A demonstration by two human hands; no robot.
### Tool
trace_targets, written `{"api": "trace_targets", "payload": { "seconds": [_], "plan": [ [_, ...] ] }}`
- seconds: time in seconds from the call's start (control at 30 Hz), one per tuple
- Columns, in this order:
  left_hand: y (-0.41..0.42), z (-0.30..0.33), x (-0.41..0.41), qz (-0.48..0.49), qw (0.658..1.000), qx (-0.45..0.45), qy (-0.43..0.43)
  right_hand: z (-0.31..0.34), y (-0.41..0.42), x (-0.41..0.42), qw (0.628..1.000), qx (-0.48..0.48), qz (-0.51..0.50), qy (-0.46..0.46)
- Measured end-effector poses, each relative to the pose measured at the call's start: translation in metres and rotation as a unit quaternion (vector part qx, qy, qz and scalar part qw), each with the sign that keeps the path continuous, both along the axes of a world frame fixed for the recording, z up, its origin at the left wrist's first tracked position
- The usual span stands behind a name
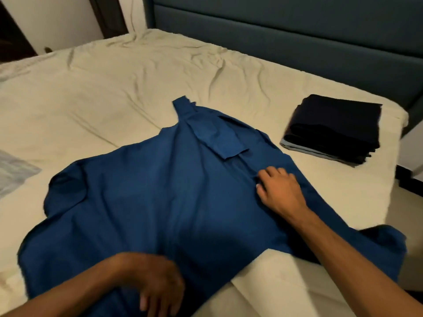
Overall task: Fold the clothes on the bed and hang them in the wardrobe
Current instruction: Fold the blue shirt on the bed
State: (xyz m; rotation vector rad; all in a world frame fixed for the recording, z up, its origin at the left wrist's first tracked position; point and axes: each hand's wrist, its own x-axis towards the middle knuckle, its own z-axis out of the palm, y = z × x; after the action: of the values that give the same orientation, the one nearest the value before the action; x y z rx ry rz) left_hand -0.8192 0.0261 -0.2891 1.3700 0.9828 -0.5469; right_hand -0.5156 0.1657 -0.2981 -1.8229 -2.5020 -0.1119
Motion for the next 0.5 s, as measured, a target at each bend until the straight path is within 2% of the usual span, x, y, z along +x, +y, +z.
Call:
{"api": "trace_targets", "payload": {
  "seconds": [0.03,0.07,0.1,0.13,0.17,0.2,0.23,0.27,0.33,0.43,0.5],
  "plan": [
    [-0.002,-0.006,-0.009,0.078,0.995,0.058,-0.037,-0.006,-0.005,-0.017,0.999,-0.006,0.047,0.010],
    [0.000,-0.006,-0.012,0.158,0.970,0.174,-0.064,-0.011,-0.009,-0.031,0.996,-0.012,0.087,0.017],
    [0.004,-0.005,-0.018,0.239,0.919,0.310,-0.053,-0.016,-0.014,-0.045,0.993,-0.019,0.119,0.022],
    [0.009,-0.004,-0.025,0.292,0.844,0.447,-0.052,-0.021,-0.019,-0.057,0.989,-0.032,0.139,0.025],
    [0.011,-0.009,-0.037,0.300,0.786,0.539,-0.043,-0.026,-0.023,-0.069,0.987,-0.051,0.152,0.027],
    [0.016,-0.015,-0.050,0.283,0.750,0.597,-0.010,-0.030,-0.026,-0.079,0.984,-0.070,0.162,0.025],
    [0.020,-0.029,-0.066,0.261,0.737,0.621,0.048,-0.035,-0.028,-0.085,0.982,-0.085,0.167,0.021],
    [0.022,-0.043,-0.086,0.255,0.742,0.609,0.117,-0.040,-0.028,-0.090,0.982,-0.096,0.159,0.018],
    [0.028,-0.058,-0.133,0.317,0.736,0.542,0.253,-0.049,-0.025,-0.092,0.990,-0.100,0.096,0.026],
    [0.033,-0.066,-0.203,0.456,0.679,0.453,0.355,-0.055,-0.021,-0.093,0.993,-0.089,-0.042,0.059],
    [0.031,-0.061,-0.235,0.520,0.634,0.419,0.390,-0.054,-0.022,-0.106,0.988,-0.104,-0.088,0.075]
  ]
}}
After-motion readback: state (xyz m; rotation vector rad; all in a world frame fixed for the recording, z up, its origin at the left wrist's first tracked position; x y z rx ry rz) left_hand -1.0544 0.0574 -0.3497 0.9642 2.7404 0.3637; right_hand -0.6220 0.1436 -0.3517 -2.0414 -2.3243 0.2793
